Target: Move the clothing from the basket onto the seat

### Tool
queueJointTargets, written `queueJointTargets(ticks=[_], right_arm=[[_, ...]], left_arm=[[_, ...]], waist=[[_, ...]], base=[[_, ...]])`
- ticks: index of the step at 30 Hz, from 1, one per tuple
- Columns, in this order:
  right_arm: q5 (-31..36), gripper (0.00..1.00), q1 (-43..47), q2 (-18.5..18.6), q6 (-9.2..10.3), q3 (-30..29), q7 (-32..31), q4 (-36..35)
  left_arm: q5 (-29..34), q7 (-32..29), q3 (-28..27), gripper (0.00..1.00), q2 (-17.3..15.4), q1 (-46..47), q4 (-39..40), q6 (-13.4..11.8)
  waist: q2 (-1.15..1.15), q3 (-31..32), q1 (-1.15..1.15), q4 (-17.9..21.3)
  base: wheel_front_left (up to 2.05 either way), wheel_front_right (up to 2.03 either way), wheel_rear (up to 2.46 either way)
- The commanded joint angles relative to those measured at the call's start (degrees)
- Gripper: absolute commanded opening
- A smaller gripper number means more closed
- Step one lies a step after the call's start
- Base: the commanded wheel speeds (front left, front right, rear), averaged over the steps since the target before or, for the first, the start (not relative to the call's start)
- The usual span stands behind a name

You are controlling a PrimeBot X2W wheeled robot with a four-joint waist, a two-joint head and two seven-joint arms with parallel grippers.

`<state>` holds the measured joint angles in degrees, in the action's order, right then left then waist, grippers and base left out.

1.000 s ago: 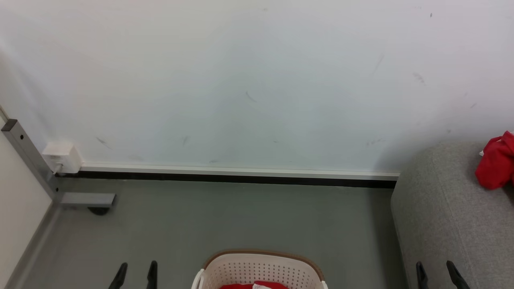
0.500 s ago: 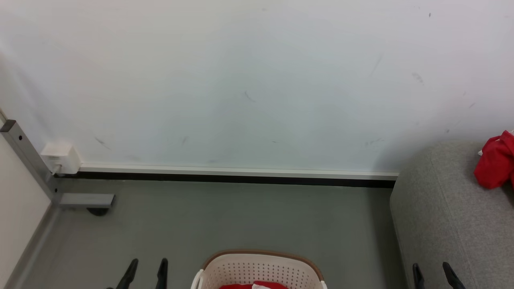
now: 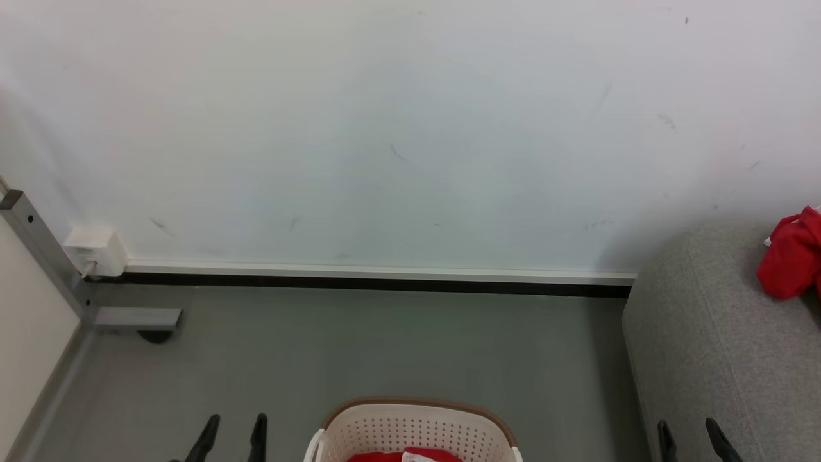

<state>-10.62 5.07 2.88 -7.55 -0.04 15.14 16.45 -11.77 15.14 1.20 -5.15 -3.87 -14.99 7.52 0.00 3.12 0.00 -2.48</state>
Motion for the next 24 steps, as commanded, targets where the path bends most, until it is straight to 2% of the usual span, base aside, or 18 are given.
queueJointTargets(ticks=[1,15,24], right_arm=[[-0.47,1.0,-0.12,0.02,0.12,0.07,0.0,0.02],[-0.67,1.0,-0.75,0.02,0.12,0.39,0.0,-0.42],[0.05,1.0,-2.21,0.02,0.12,0.56,0.0,-1.6]], left_arm=[[-0.48,0.01,-0.09,1.0,-0.52,0.1,-0.2,-0.08],[-0.5,0.01,0.25,1.0,-0.85,0.83,-0.14,-0.08],[-0.22,0.0,2.92,1.0,-1.39,3.27,-0.43,-0.08]], waist=[[0.0,-0.05,0.0,0.05],[0.0,-1.21,0.0,1.3],[0.0,-4.13,0.0,2.9]], base=[[0.0,0.0,0.0],[0.0,0.0,0.0],[0.0,0.0,0.0]])
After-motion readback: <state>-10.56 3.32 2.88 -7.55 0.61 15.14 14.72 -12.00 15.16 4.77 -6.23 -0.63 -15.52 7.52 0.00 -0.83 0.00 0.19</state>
